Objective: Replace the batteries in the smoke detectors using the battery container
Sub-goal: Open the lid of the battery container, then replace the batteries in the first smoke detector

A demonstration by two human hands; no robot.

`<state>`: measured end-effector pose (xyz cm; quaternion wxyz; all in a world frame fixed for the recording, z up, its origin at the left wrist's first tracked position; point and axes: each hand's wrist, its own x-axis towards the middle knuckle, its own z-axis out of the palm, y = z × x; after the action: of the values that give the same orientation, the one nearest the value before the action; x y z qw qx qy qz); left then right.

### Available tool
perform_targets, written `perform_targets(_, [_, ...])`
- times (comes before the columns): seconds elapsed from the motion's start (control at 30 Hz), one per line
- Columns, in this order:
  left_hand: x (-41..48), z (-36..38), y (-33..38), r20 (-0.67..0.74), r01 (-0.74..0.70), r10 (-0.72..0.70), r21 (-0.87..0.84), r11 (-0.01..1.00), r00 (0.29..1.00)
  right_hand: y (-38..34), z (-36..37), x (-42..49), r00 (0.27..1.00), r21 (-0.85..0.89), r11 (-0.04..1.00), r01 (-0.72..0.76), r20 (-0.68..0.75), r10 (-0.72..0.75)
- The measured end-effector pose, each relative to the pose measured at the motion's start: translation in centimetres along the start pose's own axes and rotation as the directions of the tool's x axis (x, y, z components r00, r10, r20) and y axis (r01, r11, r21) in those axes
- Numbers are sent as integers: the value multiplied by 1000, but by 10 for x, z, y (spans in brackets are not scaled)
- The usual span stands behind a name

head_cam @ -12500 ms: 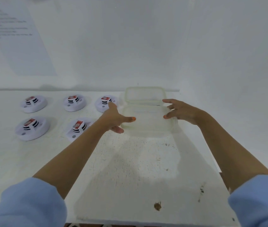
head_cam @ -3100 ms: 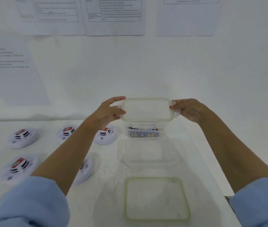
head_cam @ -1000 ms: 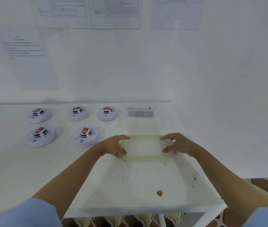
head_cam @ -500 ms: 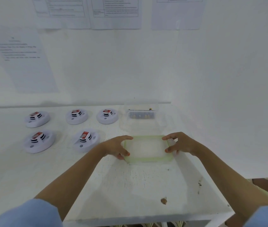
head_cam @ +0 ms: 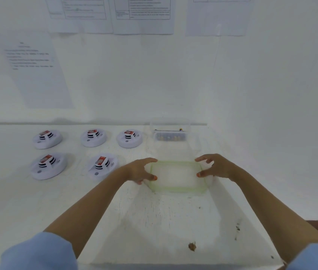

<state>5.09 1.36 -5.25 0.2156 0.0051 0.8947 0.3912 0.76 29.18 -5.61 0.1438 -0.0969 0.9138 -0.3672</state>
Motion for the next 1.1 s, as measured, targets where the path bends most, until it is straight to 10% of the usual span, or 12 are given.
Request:
perform_targets(0.17, [-10,-31,1,-180,-102,101,7,995,978,-29,-17,5,966,-28,989,143,-213,-145])
perform_targets(0.47, [-28,-75,-33,-367,-170,160,5,985,916,-115,32,20,933,202,912,358,-129,-337])
perform_targets(1.1, [-24,-112,-140,-65,-200,209,128,972,976,-183,199,59,954,59,964,260,139,-266])
